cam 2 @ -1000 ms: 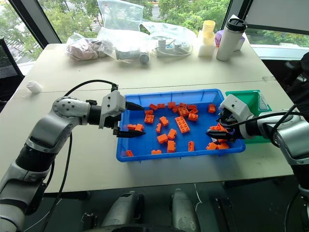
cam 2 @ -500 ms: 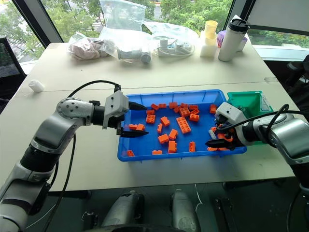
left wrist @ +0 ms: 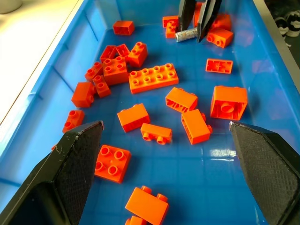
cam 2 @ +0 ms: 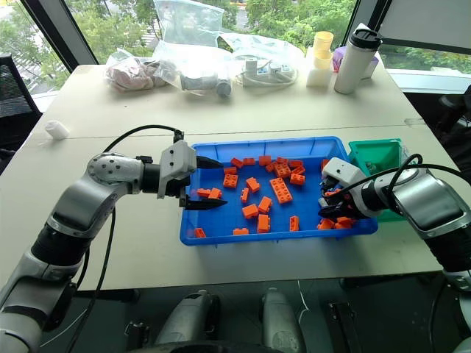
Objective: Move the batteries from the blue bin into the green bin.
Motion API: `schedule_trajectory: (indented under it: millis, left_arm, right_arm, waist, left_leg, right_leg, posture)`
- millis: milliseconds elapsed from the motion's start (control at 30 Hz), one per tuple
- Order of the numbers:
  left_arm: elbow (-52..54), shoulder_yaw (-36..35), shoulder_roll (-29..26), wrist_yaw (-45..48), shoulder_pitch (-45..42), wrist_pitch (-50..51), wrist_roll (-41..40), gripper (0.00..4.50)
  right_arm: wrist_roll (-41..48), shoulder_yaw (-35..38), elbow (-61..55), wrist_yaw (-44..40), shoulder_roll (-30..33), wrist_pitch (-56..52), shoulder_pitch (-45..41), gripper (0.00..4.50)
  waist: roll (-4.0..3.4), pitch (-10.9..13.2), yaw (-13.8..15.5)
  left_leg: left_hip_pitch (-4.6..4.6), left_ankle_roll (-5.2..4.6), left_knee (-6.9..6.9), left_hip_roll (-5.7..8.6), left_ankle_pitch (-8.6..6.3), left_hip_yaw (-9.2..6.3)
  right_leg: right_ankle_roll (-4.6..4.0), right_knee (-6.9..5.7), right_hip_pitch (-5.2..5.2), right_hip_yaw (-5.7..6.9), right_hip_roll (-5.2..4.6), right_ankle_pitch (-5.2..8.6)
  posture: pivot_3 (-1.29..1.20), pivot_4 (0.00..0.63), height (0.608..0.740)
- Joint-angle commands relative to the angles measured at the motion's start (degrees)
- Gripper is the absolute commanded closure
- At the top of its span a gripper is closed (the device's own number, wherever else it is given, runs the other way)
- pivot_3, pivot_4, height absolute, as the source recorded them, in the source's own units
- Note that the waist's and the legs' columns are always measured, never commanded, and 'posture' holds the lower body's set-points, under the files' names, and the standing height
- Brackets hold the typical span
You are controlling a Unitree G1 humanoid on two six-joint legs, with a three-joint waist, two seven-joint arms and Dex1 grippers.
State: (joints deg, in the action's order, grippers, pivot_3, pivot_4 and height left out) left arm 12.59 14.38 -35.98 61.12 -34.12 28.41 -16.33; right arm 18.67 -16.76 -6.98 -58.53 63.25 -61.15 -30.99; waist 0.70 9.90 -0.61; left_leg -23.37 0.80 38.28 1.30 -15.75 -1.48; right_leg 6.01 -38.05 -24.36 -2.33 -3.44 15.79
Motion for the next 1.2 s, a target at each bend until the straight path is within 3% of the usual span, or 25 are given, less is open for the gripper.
schedule_trajectory:
  millis: [33, 300, 433, 533, 767, 1033, 1200]
  left_arm:
    - [1.9, -1.0, -0.3, -0.3, -0.2, 0.0, -0.3, 0.0]
    - [1.6, -1.1, -0.4, 0.1, -0.5, 0.0, -0.5, 0.0]
    - [1.8, -6.0, 4.1, -1.1, -3.8, 3.5, -8.1, 0.0]
    - [0.9, -6.8, 5.8, -1.1, -5.8, 4.0, -9.7, 0.0]
    - [-2.7, -5.0, 8.1, -0.6, -9.1, 1.9, -8.8, 0.0]
    - [-4.3, -4.2, 7.9, 0.8, -10.0, 1.3, -7.9, 0.0]
    - [-3.8, -4.5, 7.1, 0.7, -9.6, 2.0, -7.9, 0.0]
  right_arm:
    - [-0.5, 0.2, 0.0, -0.4, -0.9, -0.2, -0.8, 4.46]
    - [2.6, 7.0, -0.8, 0.2, -3.7, -1.8, -2.9, 4.49]
    - [8.4, 27.9, 4.6, 6.1, -7.2, -1.9, -7.4, 4.49]
    - [8.0, 35.4, 7.2, 10.8, -7.3, -1.4, -7.2, 4.49]
    - [3.1, 39.0, 11.8, 16.9, -3.9, 2.0, -0.3, 4.49]
    - [-0.3, 36.7, 15.5, 19.3, -3.4, 5.7, 3.3, 4.49]
    - [-1.1, 35.7, 16.2, 19.3, -3.5, 7.2, 3.7, 1.99]
  waist:
    - [0.0, 0.0, 0.0]
    - [0.0, 0.0, -0.1]
    - [-0.02, 0.0, 0.1]
    - [0.05, 0.0, 0.9]
    - [0.05, 0.0, 1.1]
    - [0.01, -0.1, -0.1]
    - [0.01, -0.1, -0.2]
  left_leg:
    - [0.0, 0.0, 0.0, 0.0, 0.0, 0.0]
    - [0.0, 0.0, -0.01, -0.01, 0.0, -0.01]
    - [-0.03, 0.0, 0.01, 0.02, 0.0, 0.01]
    - [-0.05, 0.0, 0.01, 0.03, 0.0, -0.03]
    - [-0.02, 0.0, -0.02, 0.07, 0.0, 0.07]
    - [0.0, 0.0, -0.03, 0.03, 0.0, 0.07]
    - [0.01, 0.0, -0.04, 0.0, 0.0, 0.07]
  right_leg:
    - [0.0, 0.0, 0.0, 0.0, 0.0, 0.0]
    - [0.0, -0.01, -0.01, 0.0, 0.01, 0.0]
    - [0.01, -0.02, -0.02, 0.0, -0.03, 0.0]
    - [0.01, 0.01, -0.02, 0.03, -0.05, -0.01]
    - [0.01, 0.0, -0.02, -0.02, -0.08, -0.01]
    - [0.01, -0.03, -0.03, -0.04, 0.0, -0.01]
    - [0.01, -0.03, -0.03, -0.05, 0.05, -0.01]
  posture:
    - [0.0, 0.15, 0.74]
    - [0.0, 0.15, 0.74]
    - [0.0, 0.15, 0.74]
    - [0.0, 0.15, 0.74]
    - [0.0, 0.15, 0.74]
    - [0.0, 0.15, 0.74]
    - [0.0, 0.15, 0.74]
